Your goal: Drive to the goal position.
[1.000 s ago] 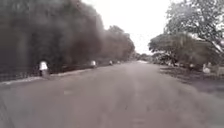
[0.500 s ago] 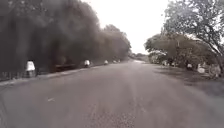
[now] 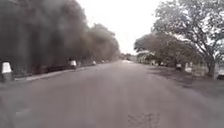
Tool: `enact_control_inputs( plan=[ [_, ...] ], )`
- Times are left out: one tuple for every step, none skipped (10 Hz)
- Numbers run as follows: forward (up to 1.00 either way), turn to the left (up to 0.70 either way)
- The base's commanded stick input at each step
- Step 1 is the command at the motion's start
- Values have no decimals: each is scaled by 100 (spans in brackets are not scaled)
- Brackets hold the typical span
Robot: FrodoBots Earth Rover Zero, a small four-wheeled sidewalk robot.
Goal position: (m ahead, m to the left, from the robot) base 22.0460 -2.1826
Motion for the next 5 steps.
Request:
enact_control_inputs(
  plan=[
    [70,0],
    [70,0],
    [70,0],
    [70,0],
    [70,0]
  ],
)
